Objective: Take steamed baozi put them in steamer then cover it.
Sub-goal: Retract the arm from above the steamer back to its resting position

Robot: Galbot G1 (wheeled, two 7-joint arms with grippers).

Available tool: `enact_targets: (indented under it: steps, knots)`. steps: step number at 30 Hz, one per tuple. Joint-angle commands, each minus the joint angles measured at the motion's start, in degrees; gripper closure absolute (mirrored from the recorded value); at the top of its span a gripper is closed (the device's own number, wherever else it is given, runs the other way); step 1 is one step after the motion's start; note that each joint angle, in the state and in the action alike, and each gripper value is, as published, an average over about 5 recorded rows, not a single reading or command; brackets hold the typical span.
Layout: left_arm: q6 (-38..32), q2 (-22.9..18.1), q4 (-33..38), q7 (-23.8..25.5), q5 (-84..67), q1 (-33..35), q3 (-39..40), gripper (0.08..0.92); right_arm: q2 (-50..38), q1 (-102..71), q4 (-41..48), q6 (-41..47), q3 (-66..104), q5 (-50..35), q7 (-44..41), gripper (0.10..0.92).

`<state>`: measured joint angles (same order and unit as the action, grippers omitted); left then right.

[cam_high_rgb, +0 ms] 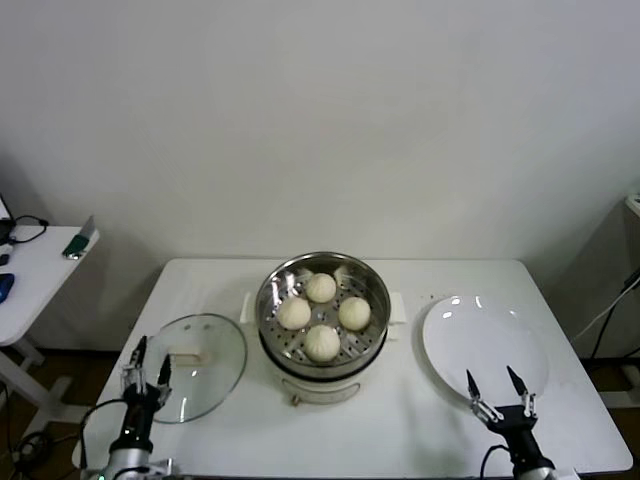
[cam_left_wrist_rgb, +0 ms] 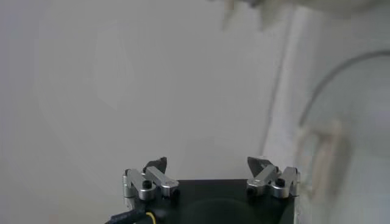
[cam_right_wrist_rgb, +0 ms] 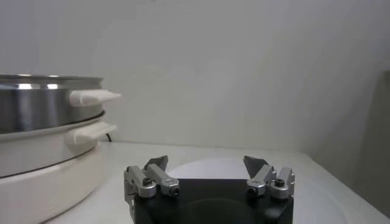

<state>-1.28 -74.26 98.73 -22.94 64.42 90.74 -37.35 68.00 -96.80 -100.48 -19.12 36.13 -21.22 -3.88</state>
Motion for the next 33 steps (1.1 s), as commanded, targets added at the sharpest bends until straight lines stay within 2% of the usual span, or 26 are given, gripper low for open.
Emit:
enact_targets:
  steps: [1, 7, 19, 28, 31, 33]
  knots:
    - [-0.5, 0.2, -13.4, -3.6, 13.9, -4.0, 0.5, 0.177, 3.6, -3.1, 0.6, -4.7, 0.9, 2.3, 0.4, 0.203]
    - [-0.5, 0.0, -16.2, -3.2, 13.9, -7.3, 0.9, 0.177, 4.2, -3.6, 0.6, -5.6, 1.3, 2.3, 0.6, 0.203]
    - [0.5, 0.4, -17.0, -1.1, 13.3, -13.0, 2.3, 0.177, 4.9, -5.0, 1.3, -7.3, 1.5, 2.7, 0.6, 0.203]
    - [1.3, 0.5, -19.3, -0.3, 11.4, -14.8, 3.2, 0.179, 5.8, -5.2, 1.8, -8.0, 1.2, 3.4, 0.8, 0.203]
    - [1.2, 0.5, -20.0, 0.0, 11.1, -15.0, 3.2, 0.211, 6.0, -5.2, 2.3, -8.3, 0.9, 3.8, 0.9, 0.203]
    - [1.0, 0.6, -20.3, 0.2, 11.1, -15.0, 3.2, 0.261, 6.1, -5.2, 2.5, -8.4, 0.7, 3.9, 0.9, 0.203]
